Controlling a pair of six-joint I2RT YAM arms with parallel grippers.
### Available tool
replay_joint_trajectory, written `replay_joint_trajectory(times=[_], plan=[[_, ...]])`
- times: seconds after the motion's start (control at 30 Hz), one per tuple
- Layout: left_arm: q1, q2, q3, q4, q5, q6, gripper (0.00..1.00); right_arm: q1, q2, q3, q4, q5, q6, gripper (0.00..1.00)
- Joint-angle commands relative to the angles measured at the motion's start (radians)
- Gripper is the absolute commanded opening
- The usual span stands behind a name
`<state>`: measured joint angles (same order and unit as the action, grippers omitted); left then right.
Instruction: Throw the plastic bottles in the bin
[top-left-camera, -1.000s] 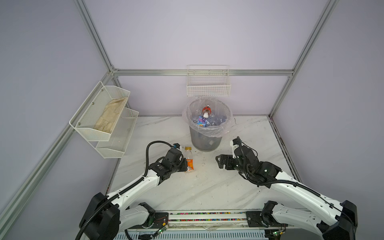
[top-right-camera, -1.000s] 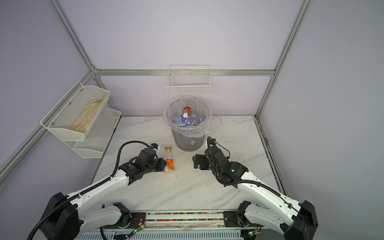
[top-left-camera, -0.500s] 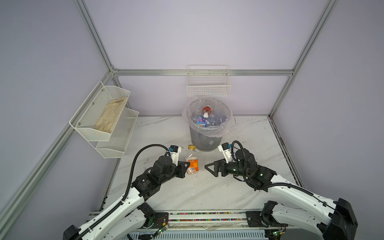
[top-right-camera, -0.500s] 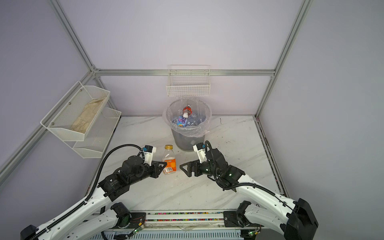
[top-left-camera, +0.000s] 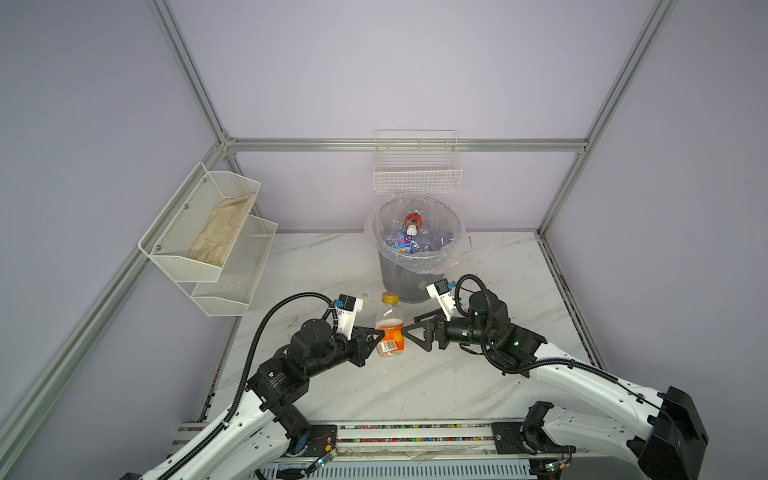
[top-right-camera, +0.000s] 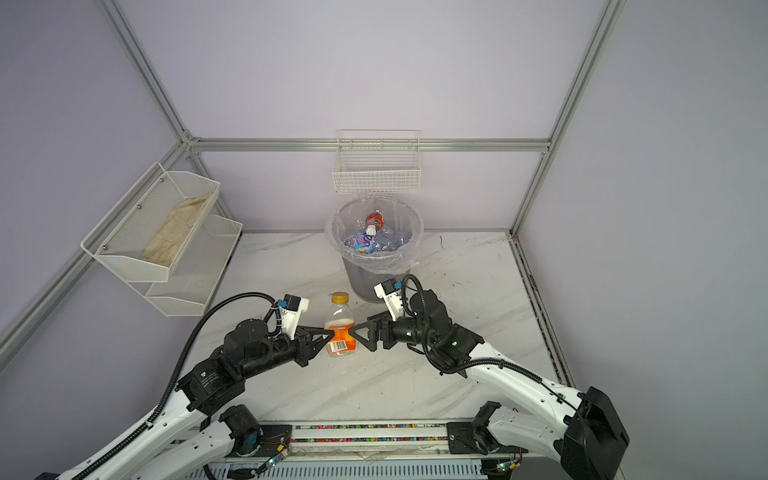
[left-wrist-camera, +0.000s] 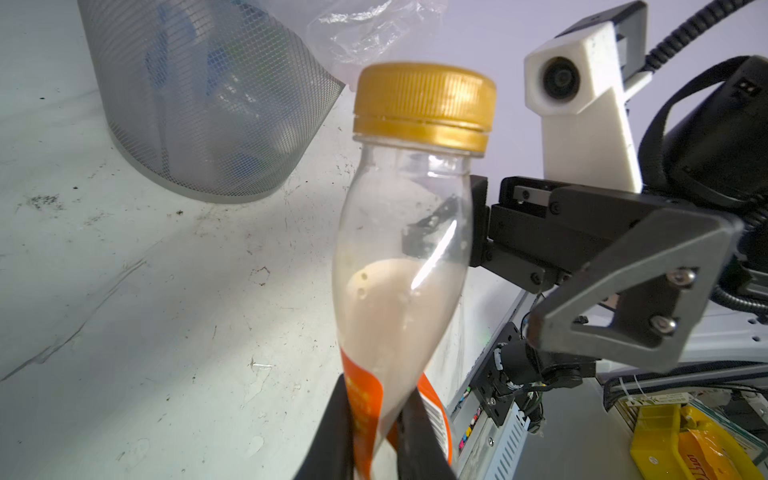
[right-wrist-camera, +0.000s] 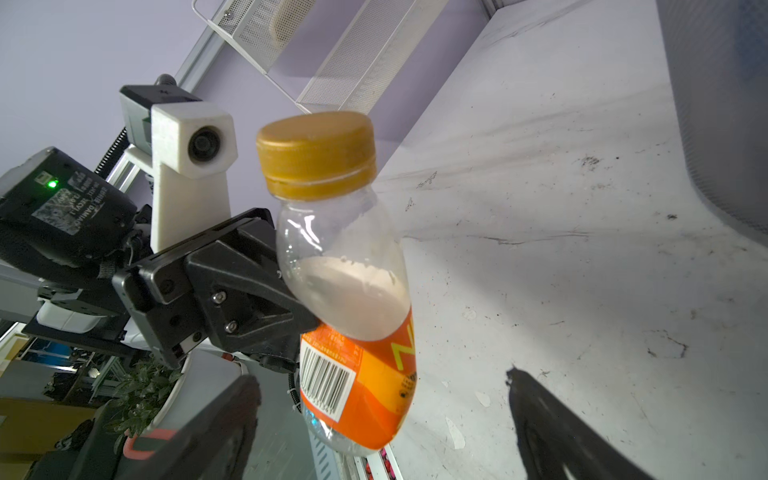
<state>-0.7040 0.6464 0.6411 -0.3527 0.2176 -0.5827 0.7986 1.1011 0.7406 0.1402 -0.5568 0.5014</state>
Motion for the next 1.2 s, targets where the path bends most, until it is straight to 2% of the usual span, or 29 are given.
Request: replay_joint_trajectory(times=[0.0, 0.3, 0.53, 0.7, 0.83, 0.97, 1.17], plan=[[-0.011, -0.029, -0.035, 0.047, 0.053, 0.014, 0.0, 0.003, 0.003, 0.026, 0.099, -0.067, 0.003, 0.91], [-0.031, -0.021, -0.035, 0.072, 0.091, 0.005, 0.0, 0.06, 0.039, 0.052, 0.15, -0.092, 0.001, 0.69], [-0.043, -0.02, -0.041, 0.077, 0.098, 0.001, 0.03, 0.079, 0.049, 0.061, 0.176, -0.081, 0.013, 0.39], [-0.044, -0.027, -0.065, 0.117, 0.136, -0.021, 0.12, 0.078, 0.021, 0.039, 0.212, -0.086, 0.036, 0.27], [-0.044, -0.021, -0.083, 0.182, 0.185, -0.054, 0.29, 0.079, 0.007, 0.02, 0.269, -0.099, 0.073, 0.2], [-0.046, -0.027, -0.099, 0.256, 0.22, -0.088, 0.4, 0.082, 0.002, 0.002, 0.351, -0.117, 0.126, 0.14], [-0.047, -0.047, -0.12, 0.345, 0.232, -0.128, 0.42, 0.098, -0.005, -0.01, 0.4, -0.111, 0.158, 0.06]])
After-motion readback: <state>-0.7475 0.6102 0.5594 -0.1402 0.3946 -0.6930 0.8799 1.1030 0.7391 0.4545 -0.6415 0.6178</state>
